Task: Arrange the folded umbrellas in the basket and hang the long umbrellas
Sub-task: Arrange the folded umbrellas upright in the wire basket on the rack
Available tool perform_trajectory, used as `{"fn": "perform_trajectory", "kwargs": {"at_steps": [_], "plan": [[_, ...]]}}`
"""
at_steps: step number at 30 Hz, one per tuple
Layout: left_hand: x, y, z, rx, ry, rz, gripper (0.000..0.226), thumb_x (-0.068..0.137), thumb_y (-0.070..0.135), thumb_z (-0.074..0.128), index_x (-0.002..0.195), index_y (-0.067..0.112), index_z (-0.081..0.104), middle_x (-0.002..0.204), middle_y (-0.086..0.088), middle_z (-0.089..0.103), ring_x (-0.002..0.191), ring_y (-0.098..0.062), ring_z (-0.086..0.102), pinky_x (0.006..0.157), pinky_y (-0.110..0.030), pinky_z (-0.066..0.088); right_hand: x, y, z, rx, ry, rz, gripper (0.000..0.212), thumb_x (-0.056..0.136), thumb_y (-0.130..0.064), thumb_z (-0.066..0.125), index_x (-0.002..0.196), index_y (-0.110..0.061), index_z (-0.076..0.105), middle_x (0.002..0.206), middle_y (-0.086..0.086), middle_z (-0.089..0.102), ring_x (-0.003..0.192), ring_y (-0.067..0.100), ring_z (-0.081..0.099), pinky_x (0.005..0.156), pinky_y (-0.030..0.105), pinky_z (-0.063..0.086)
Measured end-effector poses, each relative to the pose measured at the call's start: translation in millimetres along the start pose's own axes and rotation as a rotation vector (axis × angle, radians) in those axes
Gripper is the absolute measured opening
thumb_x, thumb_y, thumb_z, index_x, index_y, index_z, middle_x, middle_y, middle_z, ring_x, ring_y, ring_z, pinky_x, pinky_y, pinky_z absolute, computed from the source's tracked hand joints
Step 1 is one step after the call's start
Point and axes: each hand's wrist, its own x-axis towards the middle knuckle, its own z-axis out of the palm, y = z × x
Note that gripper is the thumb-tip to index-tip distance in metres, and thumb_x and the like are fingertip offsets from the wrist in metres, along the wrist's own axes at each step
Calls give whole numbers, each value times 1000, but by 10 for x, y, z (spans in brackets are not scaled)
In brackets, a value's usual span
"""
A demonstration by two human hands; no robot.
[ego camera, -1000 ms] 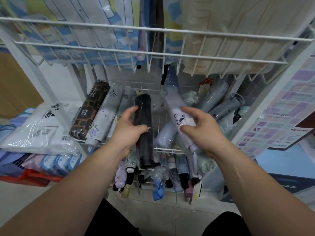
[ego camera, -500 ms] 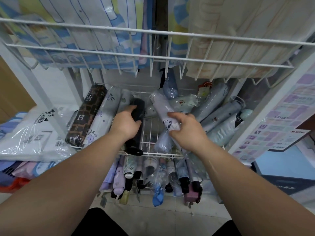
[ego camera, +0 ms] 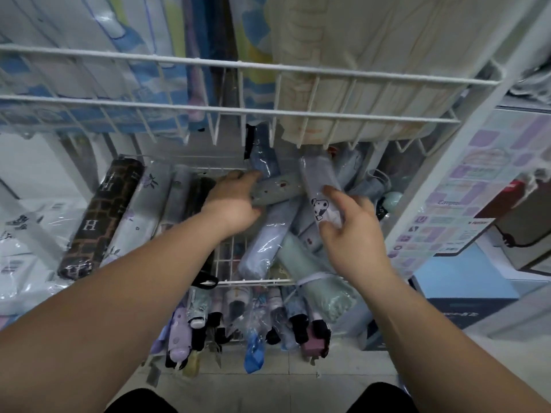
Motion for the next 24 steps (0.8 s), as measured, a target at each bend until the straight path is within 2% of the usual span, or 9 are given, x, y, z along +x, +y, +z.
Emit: {"fn": "perform_trajectory", "kwargs": {"at_steps": [4,8,10,14,17,20,22,24], "plan": [[216,59,125,35,-84,-11,73,81,28,72,146,34,40,142,-12,52,126,-36,53,106,-38,44,-18,93,17,-160,-19,21,60,91,-18,59,147,-33,43,133,10,45,110,27,55,93,24,42],[297,-15,189,-2,-124,-39,59,85,29,71,139,36,47,137,-10,58,122,-33,58,102,-37,46,-3,86,43,-347,-87,-45,63,89,-25,60,147,-36,38,127,9,50,113,34,55,89,38,52],[306,-25,192,-17,-91,-32,51,87,29,69,134,35,51,134,-10,60,119,-33,60,100,-37,47,-6,92,10,-408,-102,-46,63,90,-32,59,148,-38,34,127,6,51,111,31,57,85,39,53],[291,-48,167,-37,-48,-16,49,87,22,70,132,33,55,131,-9,62,117,-32,61,99,-37,48,-59,93,31,-491,-104,-69,71,89,-41,59,152,-33,28,133,8,42,115,34,52,92,41,48],[246,-39,161,-97,-18,-1,52,86,21,73,134,29,55,130,-8,63,115,-30,61,100,-35,48,-114,106,96,-572,14,-112,72,83,-41,67,147,-24,39,136,12,42,114,36,50,92,42,46],[212,35,162,-265,56,-27,54,88,16,72,138,24,54,128,-5,66,112,-25,63,95,-24,44,-73,118,55,-655,149,-173,65,76,-39,72,136,-19,55,134,11,47,114,34,45,93,44,42],[199,81,162,-457,114,-57,57,88,16,72,139,29,51,120,-2,69,108,-23,66,95,-27,49,-7,115,-4,-609,132,-180,59,76,-37,74,131,-19,60,128,10,51,110,34,46,93,44,43],[158,118,144,-623,145,-73,60,87,16,71,136,41,46,114,3,71,104,-19,68,98,-35,53,39,109,-34,-583,78,-174,52,79,-37,72,127,-21,62,123,8,53,109,34,46,93,43,43]]}}
